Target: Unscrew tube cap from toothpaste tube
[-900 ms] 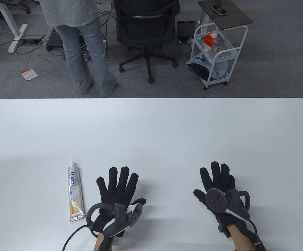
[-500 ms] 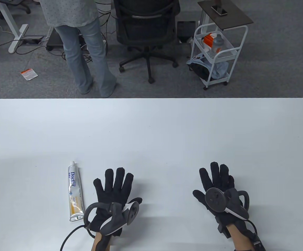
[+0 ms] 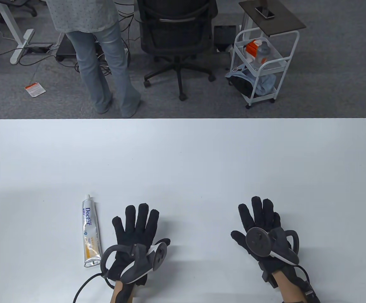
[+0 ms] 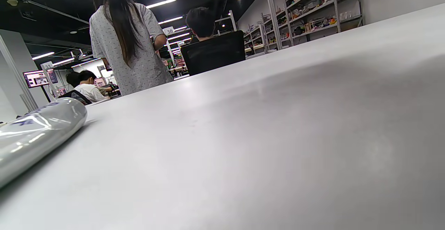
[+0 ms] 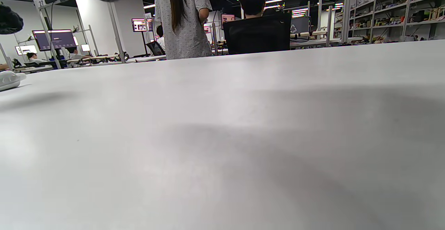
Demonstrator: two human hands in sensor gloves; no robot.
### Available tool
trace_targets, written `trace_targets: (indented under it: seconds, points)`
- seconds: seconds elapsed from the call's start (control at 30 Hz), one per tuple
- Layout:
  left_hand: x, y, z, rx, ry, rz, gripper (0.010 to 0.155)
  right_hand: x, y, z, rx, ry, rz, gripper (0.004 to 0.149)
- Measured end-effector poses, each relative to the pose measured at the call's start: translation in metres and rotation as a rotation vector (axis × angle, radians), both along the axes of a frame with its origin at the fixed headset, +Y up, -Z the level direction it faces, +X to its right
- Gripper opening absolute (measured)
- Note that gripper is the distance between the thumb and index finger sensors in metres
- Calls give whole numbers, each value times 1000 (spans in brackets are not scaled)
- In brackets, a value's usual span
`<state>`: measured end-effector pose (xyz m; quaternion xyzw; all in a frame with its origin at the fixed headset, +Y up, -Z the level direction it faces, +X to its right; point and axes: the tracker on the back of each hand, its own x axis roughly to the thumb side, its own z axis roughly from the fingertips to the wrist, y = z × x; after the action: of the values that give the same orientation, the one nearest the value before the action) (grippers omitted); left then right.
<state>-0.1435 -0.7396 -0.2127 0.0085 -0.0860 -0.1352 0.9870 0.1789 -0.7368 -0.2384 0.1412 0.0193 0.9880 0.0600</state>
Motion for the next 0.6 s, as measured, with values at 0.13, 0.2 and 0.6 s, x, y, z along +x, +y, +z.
trace_targets:
  seconds: [0.13,0.2,0.6]
  points:
    - [0,-1,0,2,2,-2,88,-1,0,0,6,3,2,80]
    - [0,-1,-1,-2,1,0,87,-1,0,0,2,3,5,80]
    - [-2,0,0,-8,23,7,87,-3,-2,0,-5,5,14,80]
